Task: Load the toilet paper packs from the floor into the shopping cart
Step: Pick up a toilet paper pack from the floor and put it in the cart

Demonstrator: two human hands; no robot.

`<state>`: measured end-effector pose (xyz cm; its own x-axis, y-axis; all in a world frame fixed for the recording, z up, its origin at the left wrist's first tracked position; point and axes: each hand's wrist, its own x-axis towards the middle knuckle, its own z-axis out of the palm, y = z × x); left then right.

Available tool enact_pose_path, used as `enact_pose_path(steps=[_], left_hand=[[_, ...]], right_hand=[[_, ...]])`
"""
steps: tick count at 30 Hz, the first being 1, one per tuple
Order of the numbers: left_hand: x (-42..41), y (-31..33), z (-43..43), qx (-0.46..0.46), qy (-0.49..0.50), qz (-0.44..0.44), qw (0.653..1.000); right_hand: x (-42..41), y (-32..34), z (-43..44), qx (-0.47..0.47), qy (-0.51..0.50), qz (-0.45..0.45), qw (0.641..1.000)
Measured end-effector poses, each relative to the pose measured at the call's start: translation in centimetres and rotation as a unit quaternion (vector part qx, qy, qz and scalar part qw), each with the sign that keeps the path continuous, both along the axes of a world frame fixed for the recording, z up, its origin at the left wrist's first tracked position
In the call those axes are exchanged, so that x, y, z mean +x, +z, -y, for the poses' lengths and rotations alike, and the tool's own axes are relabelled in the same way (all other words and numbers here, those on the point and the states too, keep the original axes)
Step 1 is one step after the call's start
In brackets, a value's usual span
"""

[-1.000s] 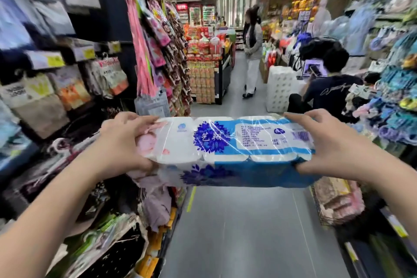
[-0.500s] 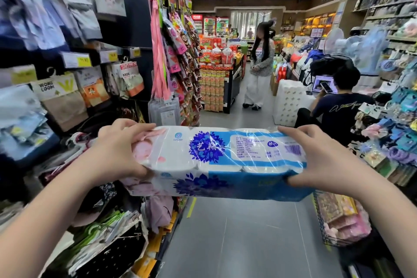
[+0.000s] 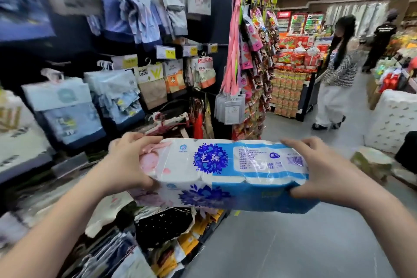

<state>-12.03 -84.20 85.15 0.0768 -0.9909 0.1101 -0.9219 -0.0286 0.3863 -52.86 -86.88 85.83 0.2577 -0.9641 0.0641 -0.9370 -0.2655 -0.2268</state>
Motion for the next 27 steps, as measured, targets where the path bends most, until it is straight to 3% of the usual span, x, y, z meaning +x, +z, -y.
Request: enact_pose_path(steps=[7, 13, 17, 21, 27], left_hand=[[0.7, -1.9, -8.5, -0.008, 0.135, 0.001, 0.991], [1.6, -2.6, -18.5, 0.006, 0.267, -0.002, 0.964], [1.9, -2.3, -26.3, -0.008, 0.334, 0.003, 0.943], [1.2, -1.9, -34.8, 0.008, 0.427, -0.029, 0.904], [0.2, -1.8, -48.0, -0.025, 0.535, 0.001, 0.845]], right_hand=[[2.9, -0.8, 2.5, -0.004, 0.137, -0.016, 0.99], [8.8, -1.5, 2.3, -0.003, 0.269, -0.038, 0.962], [14.3, -1.6, 0.3, 0.001, 0.359, -0.057, 0.931], [20.3, -1.4, -3.4, 0.0, 0.445, -0.057, 0.894], [28.5, -0.5, -12.5, -0.024, 0.551, -0.059, 0.832]])
